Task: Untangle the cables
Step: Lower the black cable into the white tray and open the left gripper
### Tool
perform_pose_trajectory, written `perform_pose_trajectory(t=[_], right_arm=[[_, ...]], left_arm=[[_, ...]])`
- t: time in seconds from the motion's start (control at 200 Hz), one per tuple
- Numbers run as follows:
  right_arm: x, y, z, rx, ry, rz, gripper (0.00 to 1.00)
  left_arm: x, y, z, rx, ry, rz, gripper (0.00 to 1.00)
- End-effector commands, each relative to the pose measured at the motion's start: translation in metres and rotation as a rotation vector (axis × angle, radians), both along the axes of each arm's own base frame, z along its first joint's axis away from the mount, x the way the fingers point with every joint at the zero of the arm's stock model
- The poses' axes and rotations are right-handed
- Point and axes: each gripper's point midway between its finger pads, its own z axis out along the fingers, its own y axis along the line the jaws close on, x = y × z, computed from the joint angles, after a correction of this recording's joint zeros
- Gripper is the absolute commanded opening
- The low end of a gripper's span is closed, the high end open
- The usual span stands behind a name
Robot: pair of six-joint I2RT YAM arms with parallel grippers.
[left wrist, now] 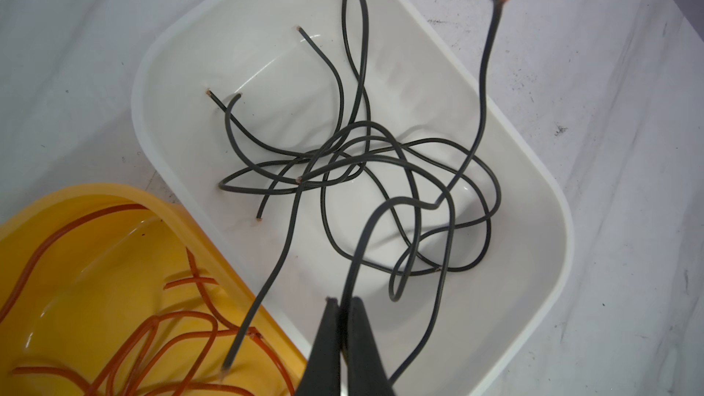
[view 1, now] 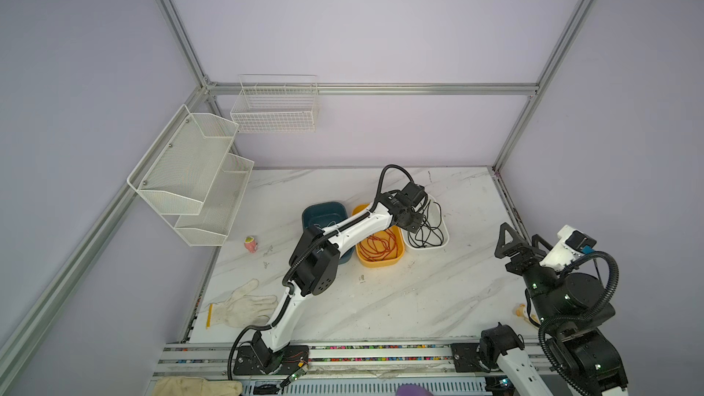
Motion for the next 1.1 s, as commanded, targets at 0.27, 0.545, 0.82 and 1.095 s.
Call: perform_pose_trajectory(t=[0.27, 0.545, 0.82, 1.095], right_arm=[[0.003, 0.000, -0.005, -0.015, 0.009, -0.004, 0.98], [0.005, 0.001, -0.005, -0.018, 0.009, -0.002, 0.98], [0.005, 0.001, -0.005, -0.018, 0.010, -0.002, 0.98], [0.005, 0.001, -0.005, -0.019, 0.010, -0.002, 0.98]], left_arm=[[0.019, -0.010, 0.018, -0.040, -0.062, 0.007, 0.00], [0.017, -0.007, 0.003, -0.023, -0.034, 0.013, 0.00], [0.017, -0.004, 0.002, -0.018, -0.031, 0.024, 0.04], [0.016, -0.004, 0.009, -0.032, -0.034, 0.026, 0.13]])
